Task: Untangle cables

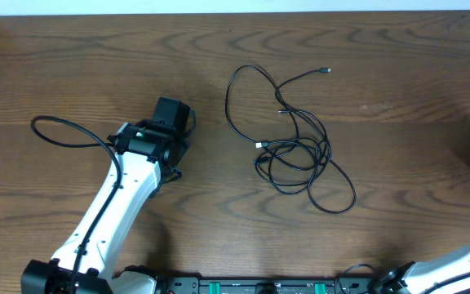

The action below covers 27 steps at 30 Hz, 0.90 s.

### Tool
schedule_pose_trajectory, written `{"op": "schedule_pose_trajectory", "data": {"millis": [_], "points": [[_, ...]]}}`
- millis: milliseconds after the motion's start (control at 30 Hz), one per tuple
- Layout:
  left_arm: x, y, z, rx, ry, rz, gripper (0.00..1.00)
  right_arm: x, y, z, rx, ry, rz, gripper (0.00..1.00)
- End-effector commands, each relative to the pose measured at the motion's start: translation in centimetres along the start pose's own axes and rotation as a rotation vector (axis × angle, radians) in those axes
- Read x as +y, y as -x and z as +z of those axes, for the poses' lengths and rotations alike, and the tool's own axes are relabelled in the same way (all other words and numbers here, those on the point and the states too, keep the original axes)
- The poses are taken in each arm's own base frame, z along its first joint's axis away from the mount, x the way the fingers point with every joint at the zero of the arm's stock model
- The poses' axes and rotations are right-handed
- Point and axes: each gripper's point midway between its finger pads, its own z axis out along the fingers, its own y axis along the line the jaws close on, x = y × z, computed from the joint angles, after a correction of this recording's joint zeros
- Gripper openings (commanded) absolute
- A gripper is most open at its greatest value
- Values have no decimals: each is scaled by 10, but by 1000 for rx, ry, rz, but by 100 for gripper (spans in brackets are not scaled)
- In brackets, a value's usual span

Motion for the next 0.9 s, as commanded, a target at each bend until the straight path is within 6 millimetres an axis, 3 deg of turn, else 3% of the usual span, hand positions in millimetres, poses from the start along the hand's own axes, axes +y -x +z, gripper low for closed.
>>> {"op": "schedule_pose_trajectory", "data": {"millis": [0,33,100,133,200,233,267,300,400,500,600,667,867], "points": [[1,4,0,-16,10,-4,96,1,4,-4,15,-42,109,99],[1,4,0,-16,10,-4,96,9,11,-5,-1,-17,153,99],[1,4,0,-16,10,-4,96,53,58,-16,-113,113,189,99],[1,4,0,-16,10,-4,96,89,83,-25,-167,195,150,99],[1,4,0,-16,10,-4,96,169,110,-43,-214,339,58,99],[1,4,0,-16,10,-4,96,259,110,-63,-210,499,-32,99],[1,4,0,-16,10,-4,96,297,107,-75,-205,568,-72,99],[1,4,0,-16,10,-4,96,348,101,-96,-211,666,-129,99],[1,4,0,-16,10,-4,96,443,77,-153,-195,866,-210,99],[1,4,0,-16,10,-4,96,495,52,-199,-81,1028,-120,99],[1,4,0,-16,10,-4,96,531,11,-243,36,1164,-187,99],[1,4,0,-16,10,-4,96,533,-3,-252,91,1173,-212,99],[1,4,0,-16,10,-4,96,504,5,-251,130,1118,-227,99]]}}
